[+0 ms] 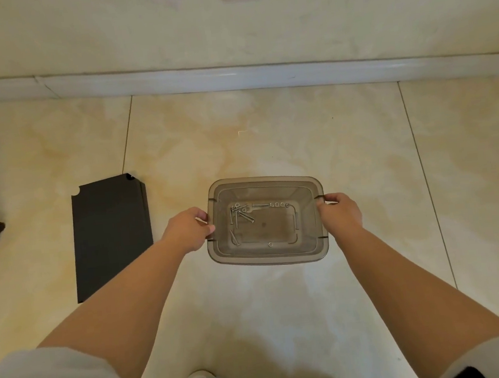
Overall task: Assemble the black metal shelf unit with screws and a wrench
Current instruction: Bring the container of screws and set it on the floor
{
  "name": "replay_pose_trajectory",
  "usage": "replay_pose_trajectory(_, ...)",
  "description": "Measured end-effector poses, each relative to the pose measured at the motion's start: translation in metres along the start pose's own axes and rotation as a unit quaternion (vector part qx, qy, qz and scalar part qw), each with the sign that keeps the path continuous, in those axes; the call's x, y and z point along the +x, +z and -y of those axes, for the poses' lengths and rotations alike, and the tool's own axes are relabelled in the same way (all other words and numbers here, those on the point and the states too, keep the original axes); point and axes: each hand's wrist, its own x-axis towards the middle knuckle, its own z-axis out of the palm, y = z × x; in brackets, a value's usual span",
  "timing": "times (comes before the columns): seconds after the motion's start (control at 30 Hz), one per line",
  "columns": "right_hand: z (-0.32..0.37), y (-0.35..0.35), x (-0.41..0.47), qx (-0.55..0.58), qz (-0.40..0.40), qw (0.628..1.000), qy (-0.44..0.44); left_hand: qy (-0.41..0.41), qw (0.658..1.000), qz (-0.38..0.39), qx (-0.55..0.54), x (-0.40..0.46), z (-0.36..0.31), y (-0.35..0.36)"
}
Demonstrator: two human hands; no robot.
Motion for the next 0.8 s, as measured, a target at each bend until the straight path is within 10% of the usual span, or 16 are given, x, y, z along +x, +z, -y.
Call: replay_pose_trajectory(0.8, -0.019, 0.016, -0.011, -0.147, 0.015, 0.987, -0.066, 0.051, 0.993, 0.003, 0.105, -0.010, -0.001, 0.021)
